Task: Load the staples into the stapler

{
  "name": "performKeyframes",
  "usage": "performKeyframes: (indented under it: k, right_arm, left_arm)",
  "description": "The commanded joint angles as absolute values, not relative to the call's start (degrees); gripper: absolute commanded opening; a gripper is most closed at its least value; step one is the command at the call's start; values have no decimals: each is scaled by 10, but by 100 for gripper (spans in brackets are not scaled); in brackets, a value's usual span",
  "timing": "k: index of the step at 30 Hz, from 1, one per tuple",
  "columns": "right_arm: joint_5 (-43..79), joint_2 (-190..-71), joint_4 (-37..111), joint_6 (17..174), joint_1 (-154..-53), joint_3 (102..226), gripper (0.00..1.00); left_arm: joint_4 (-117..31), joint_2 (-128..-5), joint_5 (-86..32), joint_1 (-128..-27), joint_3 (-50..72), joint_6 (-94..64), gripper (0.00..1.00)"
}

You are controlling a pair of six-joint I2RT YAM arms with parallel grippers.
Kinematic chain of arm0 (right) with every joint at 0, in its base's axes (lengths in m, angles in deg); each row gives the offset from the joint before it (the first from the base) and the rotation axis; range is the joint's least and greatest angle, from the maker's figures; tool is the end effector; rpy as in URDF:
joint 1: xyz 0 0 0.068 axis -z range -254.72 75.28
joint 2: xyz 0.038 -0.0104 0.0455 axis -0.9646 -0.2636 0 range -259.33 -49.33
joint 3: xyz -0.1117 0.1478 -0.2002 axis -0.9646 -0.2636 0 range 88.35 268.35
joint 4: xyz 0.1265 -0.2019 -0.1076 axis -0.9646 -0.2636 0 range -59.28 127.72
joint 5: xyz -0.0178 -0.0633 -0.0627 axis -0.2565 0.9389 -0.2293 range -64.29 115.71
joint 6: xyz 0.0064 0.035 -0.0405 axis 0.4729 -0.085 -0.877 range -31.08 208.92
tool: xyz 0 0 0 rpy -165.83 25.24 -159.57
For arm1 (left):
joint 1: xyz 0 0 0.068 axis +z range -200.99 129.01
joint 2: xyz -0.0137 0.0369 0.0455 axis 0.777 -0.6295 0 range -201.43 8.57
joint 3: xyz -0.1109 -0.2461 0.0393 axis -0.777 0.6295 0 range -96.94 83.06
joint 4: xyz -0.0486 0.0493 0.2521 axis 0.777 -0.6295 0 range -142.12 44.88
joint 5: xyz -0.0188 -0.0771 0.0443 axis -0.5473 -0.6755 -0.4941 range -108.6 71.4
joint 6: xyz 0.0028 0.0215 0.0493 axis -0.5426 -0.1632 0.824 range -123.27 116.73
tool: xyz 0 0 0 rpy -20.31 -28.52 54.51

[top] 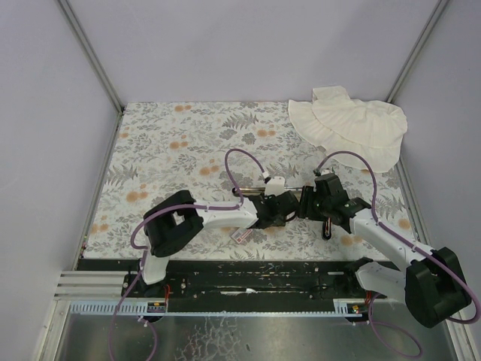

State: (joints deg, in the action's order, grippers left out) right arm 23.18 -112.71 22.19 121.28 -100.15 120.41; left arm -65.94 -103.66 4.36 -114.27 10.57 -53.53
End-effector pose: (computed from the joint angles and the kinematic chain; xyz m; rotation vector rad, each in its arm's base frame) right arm 0.1954 0.0947 0.1935 0.1268 2.4502 0.5160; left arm 0.1918 -0.3503 0.1545 0.1521 2.5183 -0.2734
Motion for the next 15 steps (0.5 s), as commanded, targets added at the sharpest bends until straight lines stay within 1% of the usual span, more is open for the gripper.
performKeyframes:
  k: [1, 15]
  right_arm:
    - [235, -1113, 237, 1210, -996, 1203, 54]
    - [242, -1109, 235, 1210, -995, 1203, 54]
  left_arm:
    - [-690, -1052, 77, -1146, 97, -533, 38]
    - [-693, -1016, 107, -1160, 83, -514, 26]
